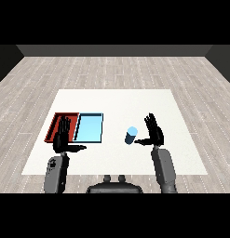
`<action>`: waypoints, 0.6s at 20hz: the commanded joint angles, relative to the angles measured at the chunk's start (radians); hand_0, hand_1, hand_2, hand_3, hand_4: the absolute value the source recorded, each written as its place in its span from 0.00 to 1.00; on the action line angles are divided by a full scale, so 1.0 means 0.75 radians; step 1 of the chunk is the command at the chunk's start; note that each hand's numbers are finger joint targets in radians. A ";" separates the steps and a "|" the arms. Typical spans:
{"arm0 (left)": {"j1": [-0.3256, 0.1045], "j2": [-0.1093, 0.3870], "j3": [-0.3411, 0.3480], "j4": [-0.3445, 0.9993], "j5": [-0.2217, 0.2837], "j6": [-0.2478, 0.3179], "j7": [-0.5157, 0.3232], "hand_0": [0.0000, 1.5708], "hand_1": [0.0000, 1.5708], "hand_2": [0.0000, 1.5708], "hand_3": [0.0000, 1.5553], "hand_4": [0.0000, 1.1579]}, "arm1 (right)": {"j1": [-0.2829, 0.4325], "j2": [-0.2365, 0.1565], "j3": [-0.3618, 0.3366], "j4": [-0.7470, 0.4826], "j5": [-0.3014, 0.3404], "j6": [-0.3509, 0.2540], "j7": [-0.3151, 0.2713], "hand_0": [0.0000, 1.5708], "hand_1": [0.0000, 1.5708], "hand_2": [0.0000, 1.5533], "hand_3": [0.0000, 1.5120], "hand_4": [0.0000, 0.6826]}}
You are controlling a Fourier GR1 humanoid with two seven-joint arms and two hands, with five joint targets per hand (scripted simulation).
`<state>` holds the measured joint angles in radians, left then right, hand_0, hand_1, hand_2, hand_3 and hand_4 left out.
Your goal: Pick the blue can and put it in the blue box
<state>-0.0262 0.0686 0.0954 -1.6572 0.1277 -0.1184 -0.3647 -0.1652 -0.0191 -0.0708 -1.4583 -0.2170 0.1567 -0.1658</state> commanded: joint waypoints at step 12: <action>0.028 -0.008 -0.017 -0.051 -0.029 0.015 0.007 0.00 0.00 0.00 0.00 0.00 | -0.059 0.025 0.094 0.359 -0.087 -0.058 -0.240 0.00 0.00 0.00 0.00 0.00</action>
<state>-0.0117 0.0671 0.0943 -1.6605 0.1266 -0.1260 -0.3732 -0.1509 -0.0017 0.0157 -1.3162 -0.2759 0.1057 -0.2754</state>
